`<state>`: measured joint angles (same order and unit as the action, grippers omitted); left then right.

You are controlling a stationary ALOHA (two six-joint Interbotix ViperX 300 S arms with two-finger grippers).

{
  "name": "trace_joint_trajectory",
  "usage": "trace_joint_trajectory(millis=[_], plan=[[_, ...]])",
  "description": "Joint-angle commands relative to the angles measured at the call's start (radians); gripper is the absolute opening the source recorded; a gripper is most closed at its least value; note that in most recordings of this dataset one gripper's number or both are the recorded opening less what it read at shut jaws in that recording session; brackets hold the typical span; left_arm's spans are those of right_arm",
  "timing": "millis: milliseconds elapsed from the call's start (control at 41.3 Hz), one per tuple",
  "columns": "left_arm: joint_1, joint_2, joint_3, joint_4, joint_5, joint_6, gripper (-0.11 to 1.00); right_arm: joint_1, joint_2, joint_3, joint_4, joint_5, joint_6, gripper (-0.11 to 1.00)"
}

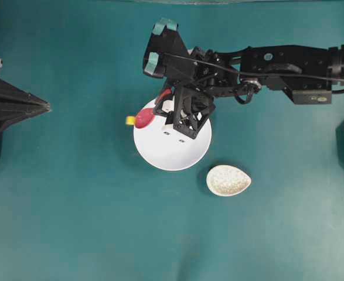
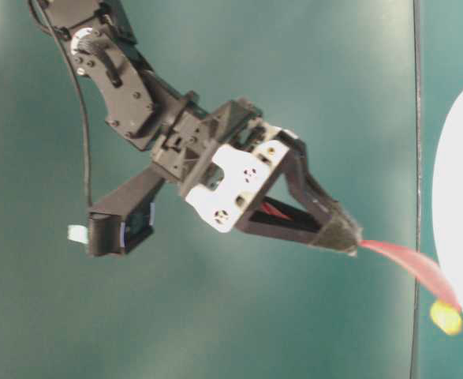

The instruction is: Scoop the yellow hexagonal prism block from the bowl with a spoon using the right arm.

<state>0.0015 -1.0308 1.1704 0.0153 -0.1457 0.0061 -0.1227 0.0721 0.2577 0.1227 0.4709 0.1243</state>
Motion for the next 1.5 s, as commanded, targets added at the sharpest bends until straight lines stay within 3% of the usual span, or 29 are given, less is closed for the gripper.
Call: trace_joint_trajectory(millis=[0, 1478], plan=[[0.000, 0.005, -0.031, 0.002, -0.005, -0.002, 0.06, 0.002, -0.051, -0.031, -0.011, -0.009, 0.000, 0.24], [0.000, 0.005, -0.031, 0.003, -0.005, 0.000, 0.06, 0.002, -0.089, -0.044, -0.029, -0.009, 0.002, 0.24]])
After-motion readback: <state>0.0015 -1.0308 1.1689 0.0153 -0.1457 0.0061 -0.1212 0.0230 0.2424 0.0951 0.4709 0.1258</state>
